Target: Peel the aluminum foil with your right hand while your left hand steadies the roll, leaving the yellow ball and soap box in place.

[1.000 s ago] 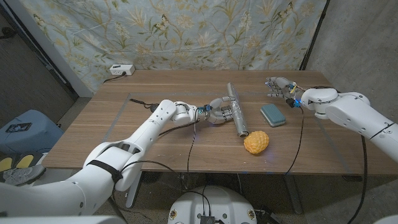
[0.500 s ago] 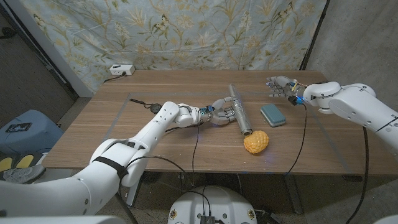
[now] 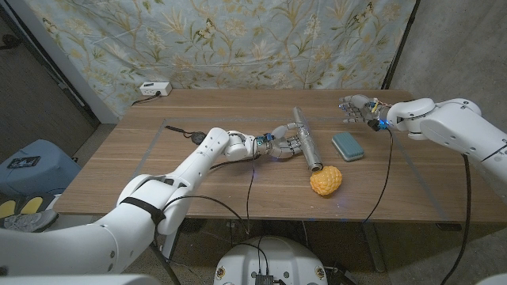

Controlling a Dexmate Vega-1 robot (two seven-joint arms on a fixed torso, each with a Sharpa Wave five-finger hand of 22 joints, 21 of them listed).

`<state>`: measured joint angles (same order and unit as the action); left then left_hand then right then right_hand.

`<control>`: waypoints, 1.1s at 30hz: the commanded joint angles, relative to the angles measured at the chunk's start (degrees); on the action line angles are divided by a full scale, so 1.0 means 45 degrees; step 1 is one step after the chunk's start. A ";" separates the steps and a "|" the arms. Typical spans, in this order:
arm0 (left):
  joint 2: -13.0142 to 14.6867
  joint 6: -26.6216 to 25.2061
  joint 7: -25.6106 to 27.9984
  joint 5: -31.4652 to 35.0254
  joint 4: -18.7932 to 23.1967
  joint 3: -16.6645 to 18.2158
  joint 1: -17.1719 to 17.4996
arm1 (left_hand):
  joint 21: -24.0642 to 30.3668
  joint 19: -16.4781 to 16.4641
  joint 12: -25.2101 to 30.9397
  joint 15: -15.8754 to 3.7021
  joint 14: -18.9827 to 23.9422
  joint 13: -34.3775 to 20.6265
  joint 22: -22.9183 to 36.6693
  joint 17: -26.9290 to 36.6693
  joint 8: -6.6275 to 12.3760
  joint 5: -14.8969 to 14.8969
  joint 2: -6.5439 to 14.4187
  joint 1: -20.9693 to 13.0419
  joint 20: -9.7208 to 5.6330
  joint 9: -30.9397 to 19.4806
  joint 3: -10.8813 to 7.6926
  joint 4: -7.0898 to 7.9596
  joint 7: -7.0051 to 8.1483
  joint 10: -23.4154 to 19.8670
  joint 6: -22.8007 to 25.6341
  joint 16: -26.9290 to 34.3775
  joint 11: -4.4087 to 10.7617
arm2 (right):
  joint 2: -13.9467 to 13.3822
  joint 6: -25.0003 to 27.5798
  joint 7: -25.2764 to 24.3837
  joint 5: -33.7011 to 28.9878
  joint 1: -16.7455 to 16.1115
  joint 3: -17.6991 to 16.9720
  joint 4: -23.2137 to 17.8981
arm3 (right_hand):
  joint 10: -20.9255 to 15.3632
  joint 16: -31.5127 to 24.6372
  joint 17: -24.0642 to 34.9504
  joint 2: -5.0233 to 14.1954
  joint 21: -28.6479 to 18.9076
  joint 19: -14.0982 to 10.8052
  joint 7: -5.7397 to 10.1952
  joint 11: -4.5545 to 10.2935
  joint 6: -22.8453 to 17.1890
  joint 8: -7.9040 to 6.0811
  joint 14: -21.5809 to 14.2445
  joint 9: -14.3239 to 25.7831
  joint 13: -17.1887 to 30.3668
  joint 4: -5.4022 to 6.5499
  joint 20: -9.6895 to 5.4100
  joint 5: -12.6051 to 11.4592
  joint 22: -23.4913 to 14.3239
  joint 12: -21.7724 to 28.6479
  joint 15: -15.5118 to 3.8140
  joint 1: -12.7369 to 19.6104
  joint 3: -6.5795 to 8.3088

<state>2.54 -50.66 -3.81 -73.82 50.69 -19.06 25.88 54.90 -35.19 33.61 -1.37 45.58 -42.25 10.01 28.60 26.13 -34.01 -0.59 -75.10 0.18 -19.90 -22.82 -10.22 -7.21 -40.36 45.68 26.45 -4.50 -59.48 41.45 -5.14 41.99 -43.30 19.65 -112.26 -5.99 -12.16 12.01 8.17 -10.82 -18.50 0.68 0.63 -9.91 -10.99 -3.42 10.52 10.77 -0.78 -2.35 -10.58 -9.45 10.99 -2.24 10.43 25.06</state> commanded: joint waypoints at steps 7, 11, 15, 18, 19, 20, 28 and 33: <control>0.0684 -0.0979 0.1964 -0.1240 0.2308 0.0565 0.0923 | 0.0092 -0.0088 -0.0043 -0.1692 0.1794 -0.0029 0.0052 0.0039 0.1065 -0.0168 0.0638 0.0562 -0.0079 -0.0378 -0.0333 0.0223 0.1114 -0.2121 0.2158 -0.0026 0.1962 | 0.0098 0.0208 -0.0232 0.0004 0.0176 0.0061 -0.0285 | -0.0059 -0.0118 -0.0013 0.0199 -0.0081 -0.0100 -0.0106 -0.0078 -0.0044 -0.0049 -0.0130 0.0058 0.0023 -0.0076 -0.0193 -0.0029 -0.0036 0.0045 0.0060 0.0176 0.0015; 0.0831 -0.1002 0.2141 -0.1685 0.2539 0.0681 0.1156 | 0.0096 -0.0084 -0.0080 -0.1665 0.1788 -0.0013 0.0051 0.0043 0.1058 -0.0178 0.0642 0.0586 -0.0065 -0.0354 -0.0336 0.0232 0.1097 -0.2142 0.2160 -0.0056 0.1959 | 0.0122 0.0507 -0.0264 0.0001 0.0363 0.0159 -0.0381 | -0.0064 -0.0121 -0.0008 0.0204 -0.0079 -0.0105 -0.0115 -0.0079 -0.0045 -0.0048 -0.0135 0.0058 0.0023 -0.0066 -0.0190 -0.0028 -0.0036 0.0045 0.0076 0.0168 0.0012; 0.0948 -0.1007 0.2459 -0.2180 0.2854 0.0806 0.1446 | 0.0094 -0.0069 -0.0087 -0.1640 0.1781 -0.0059 0.0049 0.0037 0.1064 -0.0193 0.0662 0.0597 -0.0061 -0.0359 -0.0355 0.0237 0.1136 -0.2125 0.2153 -0.0095 0.1954 | 0.0080 0.0876 -0.0248 -0.0016 0.0578 0.0268 -0.0508 | -0.0064 -0.0120 -0.0007 0.0206 -0.0075 -0.0108 -0.0118 -0.0082 -0.0049 -0.0049 -0.0137 0.0058 0.0022 -0.0063 -0.0195 -0.0028 -0.0036 0.0043 0.0078 0.0167 0.0014; 0.1053 -0.1002 0.2705 -0.2567 0.3175 0.0874 0.1696 | 0.0093 -0.0058 -0.0117 -0.1653 0.1784 -0.0027 0.0049 0.0043 0.1076 -0.0199 0.0664 0.0594 -0.0062 -0.0384 -0.0362 0.0230 0.1118 -0.2156 0.2136 -0.0108 0.1942 | 0.0109 0.1151 -0.0317 -0.0020 0.0725 0.0333 -0.0601 | -0.0069 -0.0122 -0.0011 0.0203 -0.0073 -0.0113 -0.0129 -0.0085 -0.0047 -0.0046 -0.0156 0.0058 0.0022 -0.0074 -0.0186 -0.0030 -0.0035 0.0044 0.0094 0.0179 0.0018; 0.1085 -0.0989 0.2800 -0.2702 0.3285 0.0898 0.1782 | 0.0098 -0.0069 -0.0117 -0.1666 0.1797 -0.0045 0.0049 0.0049 0.1073 -0.0198 0.0664 0.0592 -0.0062 -0.0378 -0.0359 0.0226 0.1111 -0.2142 0.2132 -0.0102 0.1941 | 0.0111 0.1209 -0.0306 -0.0034 0.0775 0.0367 -0.0626 | -0.0069 -0.0121 -0.0011 0.0205 -0.0071 -0.0110 -0.0131 -0.0084 -0.0047 -0.0046 -0.0152 0.0058 0.0022 -0.0073 -0.0187 -0.0030 -0.0035 0.0043 0.0107 0.0180 0.0019; 0.1110 -0.0970 0.2842 -0.2839 0.3355 0.0920 0.1856 | 0.0099 -0.0069 -0.0109 -0.1664 0.1792 -0.0077 0.0049 0.0052 0.1070 -0.0197 0.0655 0.0601 -0.0074 -0.0369 -0.0353 0.0227 0.1124 -0.2133 0.2136 -0.0110 0.1948 | 0.0149 0.1335 -0.0347 -0.0012 0.0833 0.0388 -0.0653 | -0.0084 -0.0122 -0.0010 0.0205 -0.0072 -0.0115 -0.0137 -0.0100 -0.0046 -0.0045 -0.0155 0.0058 0.0022 -0.0072 -0.0185 -0.0030 -0.0035 0.0049 0.0107 0.0179 0.0018; 0.1401 -0.0839 0.2946 -0.3584 0.3693 0.0822 0.2184 | 0.0102 -0.0049 -0.0164 -0.1677 0.1791 -0.0108 0.0049 0.0070 0.1075 -0.0198 0.0662 0.0607 -0.0058 -0.0383 -0.0352 0.0220 0.1113 -0.2088 0.2099 -0.0147 0.1940 | 0.0214 0.1607 -0.0060 -0.0102 0.1213 0.0687 -0.0734 | -0.0102 -0.0122 -0.0007 0.0210 -0.0066 -0.0124 -0.0144 -0.0104 -0.0063 -0.0049 -0.0162 0.0058 0.0022 -0.0069 -0.0186 -0.0030 -0.0035 0.0052 0.0094 0.0180 0.0020; 0.1497 -0.0717 0.2931 -0.3963 0.3651 0.0732 0.2280 | 0.0095 -0.0001 -0.0180 -0.1659 0.1749 -0.0164 0.0051 0.0080 0.1067 -0.0195 0.0705 0.0621 -0.0021 -0.0390 -0.0360 0.0235 0.1110 -0.2072 0.2049 -0.0190 0.1935 | 0.0314 0.1871 0.0047 -0.0140 0.1453 0.0886 -0.0676 | -0.0106 -0.0124 -0.0005 0.0213 -0.0064 -0.0131 -0.0152 -0.0106 -0.0071 -0.0050 -0.0173 0.0057 0.0022 -0.0066 -0.0202 -0.0031 -0.0035 0.0051 0.0087 0.0180 0.0021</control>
<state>7.98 -54.75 8.36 -87.29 65.63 -15.46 34.40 55.14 -35.19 32.82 -1.45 45.66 -42.77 10.02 28.90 26.12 -34.39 -0.90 -74.79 0.18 -19.90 -22.83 -10.23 -7.21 -40.76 45.68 25.71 -4.49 -58.83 47.29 -5.80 41.73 -39.02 21.98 -115.08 -6.30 -12.42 12.01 8.17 -10.81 -18.49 0.29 0.32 -9.92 -10.99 -3.72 10.52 10.77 -0.78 -2.35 -10.58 -9.45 10.99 -1.94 10.43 25.06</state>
